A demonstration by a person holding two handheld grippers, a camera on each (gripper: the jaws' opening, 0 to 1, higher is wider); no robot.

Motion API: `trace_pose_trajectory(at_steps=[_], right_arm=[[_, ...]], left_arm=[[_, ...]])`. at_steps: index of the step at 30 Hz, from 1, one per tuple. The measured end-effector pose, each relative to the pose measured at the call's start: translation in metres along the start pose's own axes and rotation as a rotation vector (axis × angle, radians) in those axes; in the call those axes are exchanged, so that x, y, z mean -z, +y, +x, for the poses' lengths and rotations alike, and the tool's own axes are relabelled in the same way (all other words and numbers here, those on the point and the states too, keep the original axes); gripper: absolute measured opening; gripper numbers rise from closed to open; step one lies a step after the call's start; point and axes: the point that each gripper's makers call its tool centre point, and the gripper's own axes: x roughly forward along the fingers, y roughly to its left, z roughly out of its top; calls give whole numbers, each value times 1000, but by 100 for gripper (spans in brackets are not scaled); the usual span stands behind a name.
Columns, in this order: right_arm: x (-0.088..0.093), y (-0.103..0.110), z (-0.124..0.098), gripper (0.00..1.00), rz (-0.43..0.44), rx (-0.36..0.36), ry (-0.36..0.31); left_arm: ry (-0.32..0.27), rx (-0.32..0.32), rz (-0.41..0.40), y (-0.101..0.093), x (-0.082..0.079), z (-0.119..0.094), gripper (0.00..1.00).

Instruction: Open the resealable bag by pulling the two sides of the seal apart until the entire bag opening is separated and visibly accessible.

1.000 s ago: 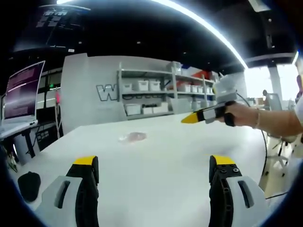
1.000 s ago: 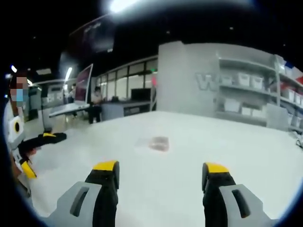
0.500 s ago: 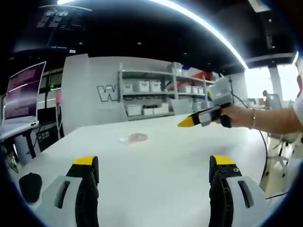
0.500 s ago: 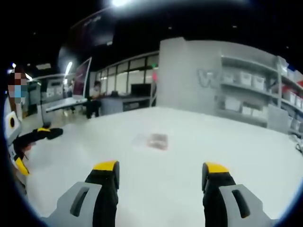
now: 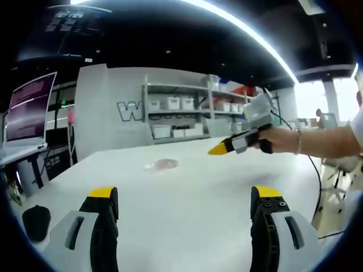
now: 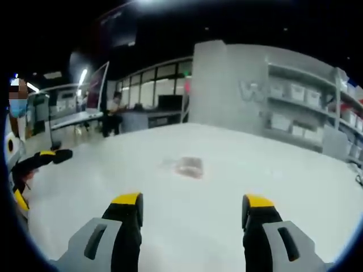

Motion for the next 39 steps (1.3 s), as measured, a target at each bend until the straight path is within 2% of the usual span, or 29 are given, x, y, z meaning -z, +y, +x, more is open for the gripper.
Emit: trace_pose_trajectory(at_steps=[8, 18, 39], right_arm=[[-3, 1, 2, 70, -11, 1, 3], [1, 1, 15, 68, -20, 5, 22], [-5, 5, 29, 65, -44, 2, 16]], left_arm=[[-1, 0, -3, 1, 1, 1, 95], [0, 1, -3, 0, 1, 0, 95], [2, 5, 0, 2, 1, 0, 95]])
